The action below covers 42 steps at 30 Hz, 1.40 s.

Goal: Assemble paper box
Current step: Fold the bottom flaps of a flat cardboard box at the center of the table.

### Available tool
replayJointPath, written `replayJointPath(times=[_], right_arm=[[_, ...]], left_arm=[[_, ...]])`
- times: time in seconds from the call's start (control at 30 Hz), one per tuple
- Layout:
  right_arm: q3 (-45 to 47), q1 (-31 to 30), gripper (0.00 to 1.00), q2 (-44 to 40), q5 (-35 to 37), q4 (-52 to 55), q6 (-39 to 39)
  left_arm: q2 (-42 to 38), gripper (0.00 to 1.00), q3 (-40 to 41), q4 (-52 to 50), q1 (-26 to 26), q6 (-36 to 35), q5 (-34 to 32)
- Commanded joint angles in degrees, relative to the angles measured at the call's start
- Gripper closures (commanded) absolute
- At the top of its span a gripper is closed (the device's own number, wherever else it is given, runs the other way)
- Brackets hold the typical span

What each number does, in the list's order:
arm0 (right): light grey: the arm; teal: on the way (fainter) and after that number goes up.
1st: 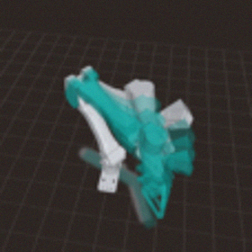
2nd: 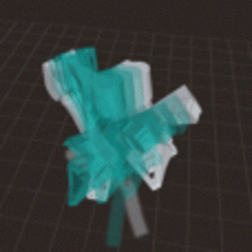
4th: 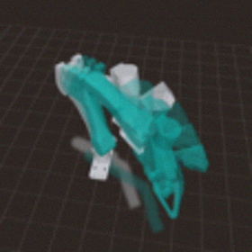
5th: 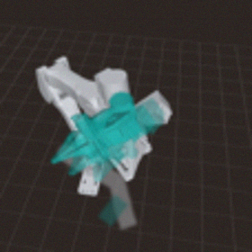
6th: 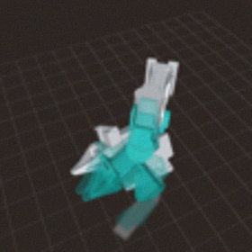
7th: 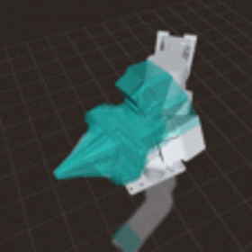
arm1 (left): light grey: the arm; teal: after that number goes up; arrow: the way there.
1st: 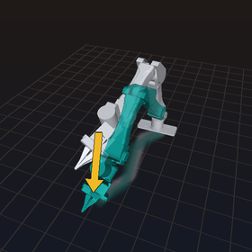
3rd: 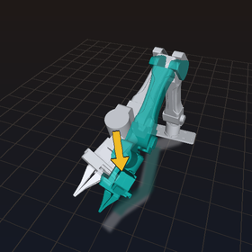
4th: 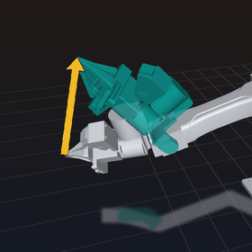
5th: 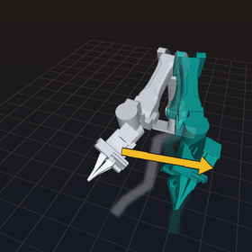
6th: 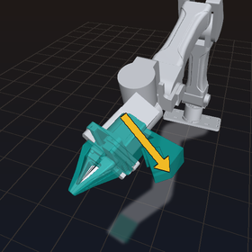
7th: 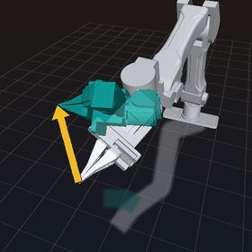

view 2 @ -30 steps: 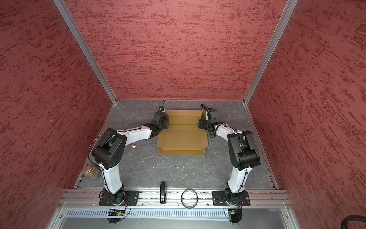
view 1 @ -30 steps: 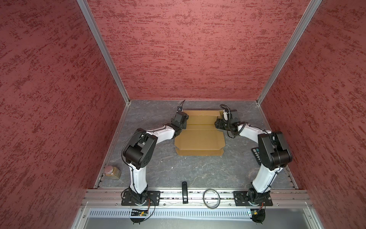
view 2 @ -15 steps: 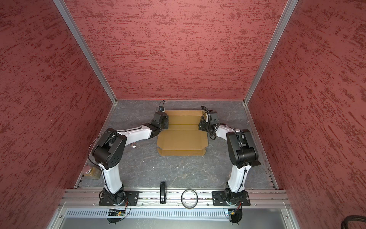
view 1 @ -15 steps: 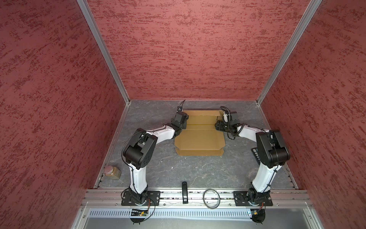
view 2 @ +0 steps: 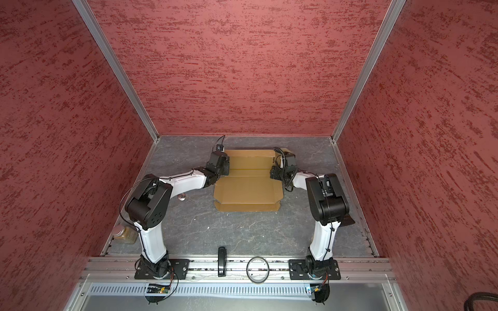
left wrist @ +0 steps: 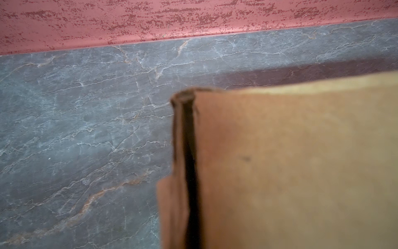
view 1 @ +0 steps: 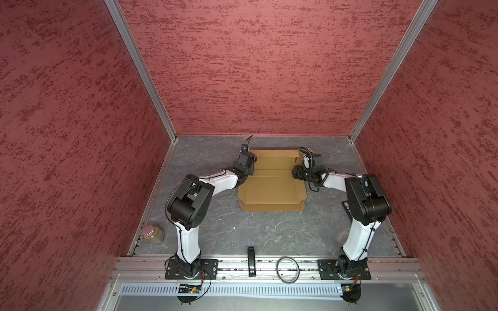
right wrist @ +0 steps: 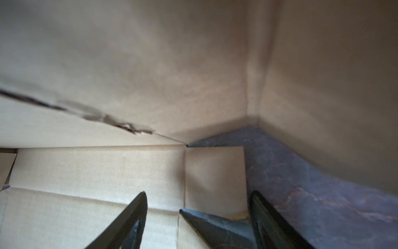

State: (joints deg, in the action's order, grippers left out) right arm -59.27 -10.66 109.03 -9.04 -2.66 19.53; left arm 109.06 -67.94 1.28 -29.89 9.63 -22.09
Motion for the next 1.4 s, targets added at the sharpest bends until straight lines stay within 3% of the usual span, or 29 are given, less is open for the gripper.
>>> replayJointPath(times=[0.0, 0.53, 0.83, 1.37], right_arm=[[0.8, 0.4, 0.24, 0.6, -1.7, -2.9, 0.8], [5.2, 0.3, 0.27, -5.8, -9.0, -9.9, 1.5], [4.3, 0.1, 0.34, -5.0, -11.1, -10.5, 2.5], [2.7, -2.2, 0.37, -1.9, -11.0, -10.8, 4.2]], left_arm=[[0.7, 1.00, -1.1, -2.0, -0.5, 0.0, -0.2], [1.3, 1.00, -1.3, -1.6, -0.9, 0.2, -0.1], [1.4, 1.00, -1.1, -1.6, -1.4, 0.9, 0.0], [1.7, 1.00, -1.5, -1.6, -2.3, 1.4, 0.1]])
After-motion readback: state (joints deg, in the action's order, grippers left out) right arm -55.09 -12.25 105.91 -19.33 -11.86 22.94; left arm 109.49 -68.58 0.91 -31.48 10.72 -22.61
